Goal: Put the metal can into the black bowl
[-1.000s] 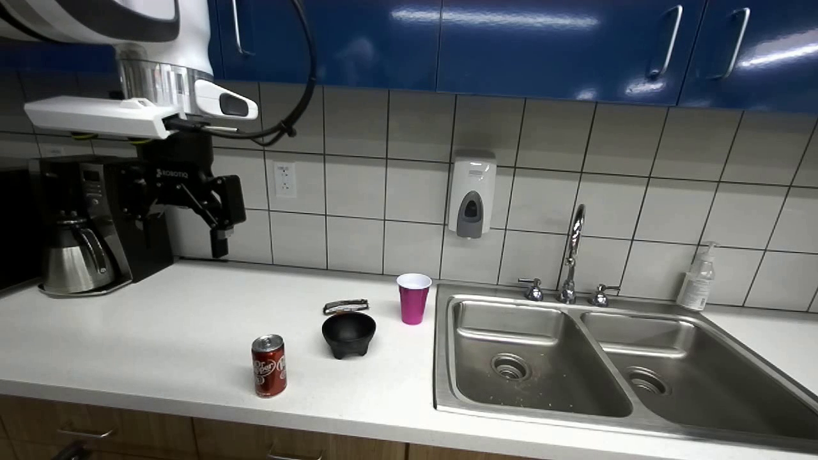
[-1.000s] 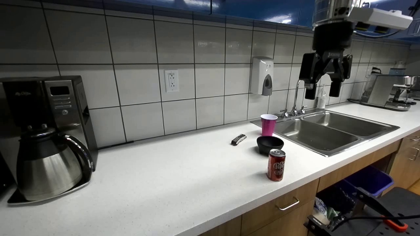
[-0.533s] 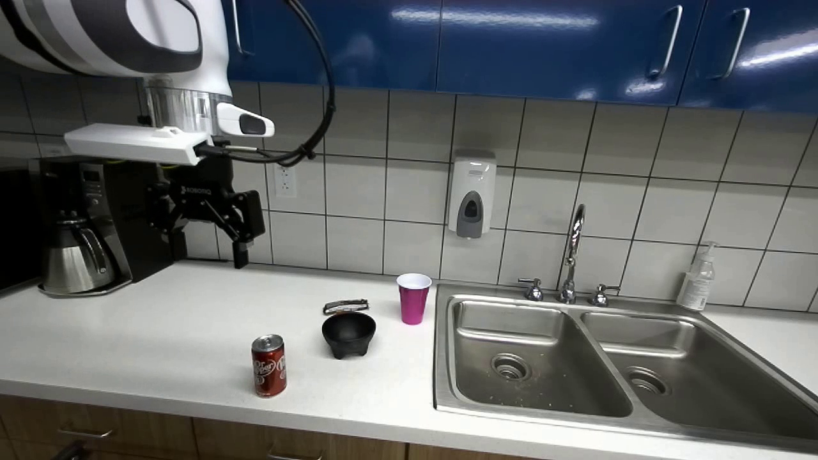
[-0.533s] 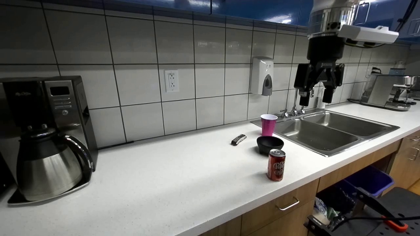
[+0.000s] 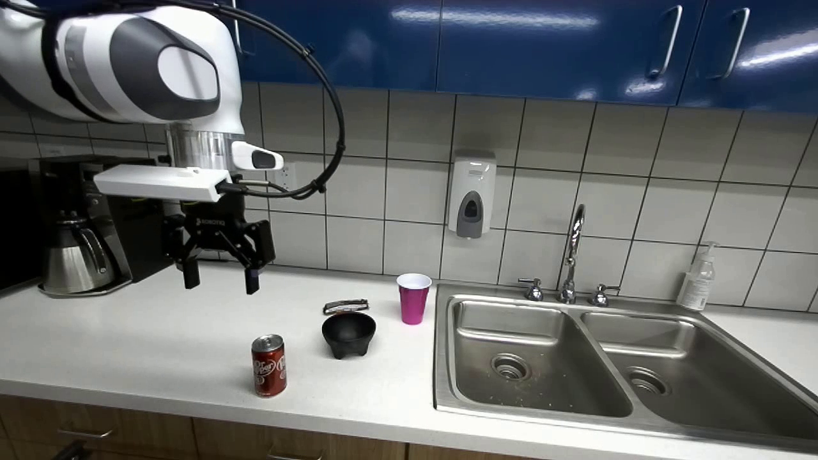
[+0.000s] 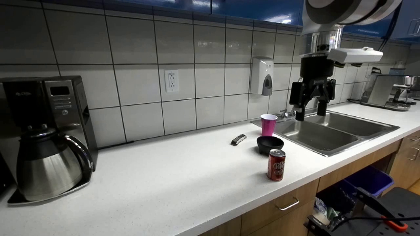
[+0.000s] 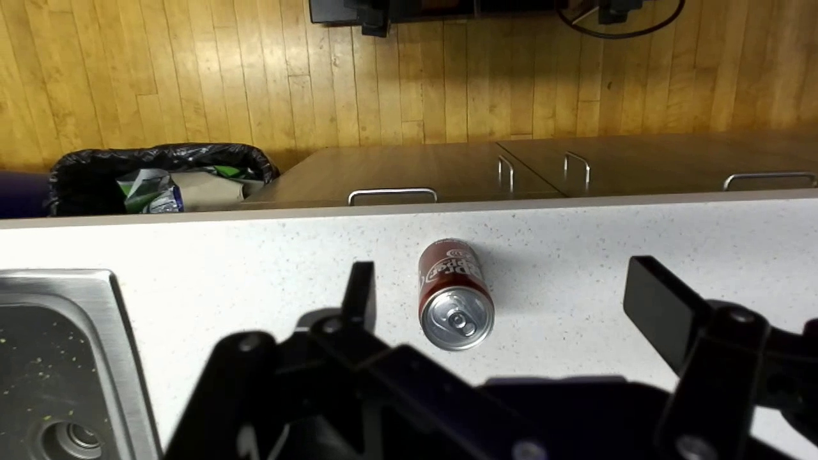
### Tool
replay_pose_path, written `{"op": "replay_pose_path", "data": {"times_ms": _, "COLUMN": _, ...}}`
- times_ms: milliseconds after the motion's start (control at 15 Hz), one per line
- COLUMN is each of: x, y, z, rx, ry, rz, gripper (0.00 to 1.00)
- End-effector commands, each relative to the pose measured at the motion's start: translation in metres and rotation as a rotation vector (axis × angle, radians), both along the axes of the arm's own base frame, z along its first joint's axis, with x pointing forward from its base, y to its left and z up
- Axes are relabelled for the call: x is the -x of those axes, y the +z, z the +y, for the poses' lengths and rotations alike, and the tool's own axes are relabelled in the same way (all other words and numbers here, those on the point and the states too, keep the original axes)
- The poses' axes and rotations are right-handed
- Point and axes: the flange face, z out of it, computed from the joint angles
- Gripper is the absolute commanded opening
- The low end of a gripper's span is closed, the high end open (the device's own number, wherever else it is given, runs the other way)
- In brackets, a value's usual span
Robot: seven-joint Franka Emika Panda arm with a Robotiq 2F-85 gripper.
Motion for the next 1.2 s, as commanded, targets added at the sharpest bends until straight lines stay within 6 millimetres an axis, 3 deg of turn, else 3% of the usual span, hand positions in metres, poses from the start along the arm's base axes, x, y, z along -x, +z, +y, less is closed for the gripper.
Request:
{"op": "replay_pose_path", "data": {"times_ms": 0, "x": -0.007, "y": -0.021, "z": 0.001, "rx": 0.024, "ry": 0.043, "rz": 0.016, "gripper": 1.0}}
{"op": "replay_pose_path", "data": {"times_ms": 1133, "x": -0.026, "y": -0.111, "z": 0.01, "rx": 0.043, "ry": 0.057, "rz": -0.015, "gripper": 1.0}}
